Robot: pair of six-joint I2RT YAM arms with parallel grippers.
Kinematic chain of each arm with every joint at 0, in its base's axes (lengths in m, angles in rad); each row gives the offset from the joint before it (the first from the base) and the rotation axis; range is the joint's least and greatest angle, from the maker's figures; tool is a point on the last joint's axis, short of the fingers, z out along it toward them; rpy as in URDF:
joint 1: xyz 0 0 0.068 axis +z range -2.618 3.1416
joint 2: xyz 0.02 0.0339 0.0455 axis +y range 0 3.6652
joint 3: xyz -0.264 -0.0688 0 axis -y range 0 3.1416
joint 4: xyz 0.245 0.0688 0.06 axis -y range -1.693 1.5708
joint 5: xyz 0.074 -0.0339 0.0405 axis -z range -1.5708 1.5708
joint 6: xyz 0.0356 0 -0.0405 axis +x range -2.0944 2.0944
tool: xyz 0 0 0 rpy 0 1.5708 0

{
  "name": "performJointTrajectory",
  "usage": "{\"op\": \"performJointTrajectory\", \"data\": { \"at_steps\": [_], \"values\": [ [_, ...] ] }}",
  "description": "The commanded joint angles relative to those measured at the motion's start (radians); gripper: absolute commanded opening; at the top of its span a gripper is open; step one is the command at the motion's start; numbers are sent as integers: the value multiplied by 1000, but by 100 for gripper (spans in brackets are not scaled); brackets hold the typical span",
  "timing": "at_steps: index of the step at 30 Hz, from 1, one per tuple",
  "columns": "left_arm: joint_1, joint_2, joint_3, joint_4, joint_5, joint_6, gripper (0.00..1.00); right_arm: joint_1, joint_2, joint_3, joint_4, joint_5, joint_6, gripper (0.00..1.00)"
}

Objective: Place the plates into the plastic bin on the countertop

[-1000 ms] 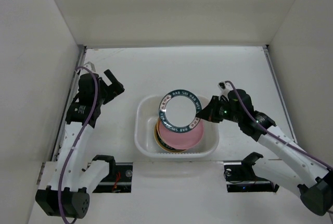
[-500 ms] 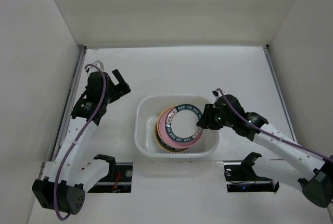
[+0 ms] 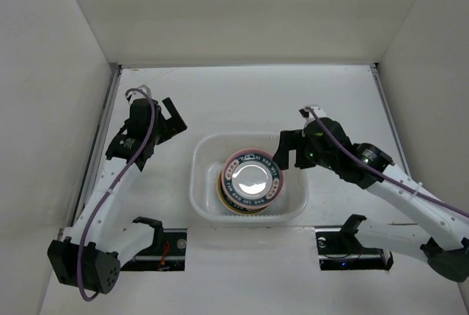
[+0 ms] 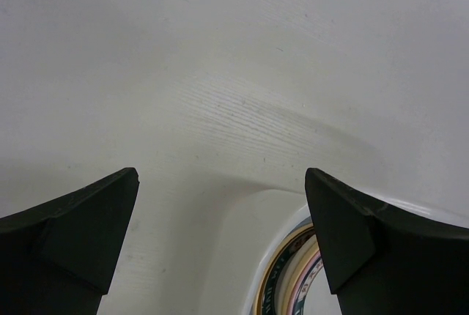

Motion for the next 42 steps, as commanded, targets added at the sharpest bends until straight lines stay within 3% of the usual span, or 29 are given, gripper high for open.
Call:
{"op": "performJointTrajectory", "data": {
  "at_steps": [1, 4, 11, 20, 25, 34, 42],
  "values": [
    [-4, 18, 36, 26, -28, 21, 100, 3, -28, 124, -70, 159, -60, 100],
    [-3, 38, 43, 19, -51, 49, 100, -79, -43, 139, -73, 279, -96, 100],
    [69, 42, 45, 16, -46, 79, 100, -417, 43, 173, -180, 409, -167, 100],
    [182, -50, -1, 15, -63, 81, 100, -464, -81, 24, -159, 592, 66, 100],
    [284, -188, -79, 39, -179, 67, 100, -544, -138, -76, -151, 655, 103, 100],
    [289, -304, -159, 41, -390, 26, 100, -656, -262, -111, -177, 722, 166, 100],
    [287, -307, -179, 45, -388, -45, 100, -673, -302, -123, -154, 725, 140, 100]
  ]
}}
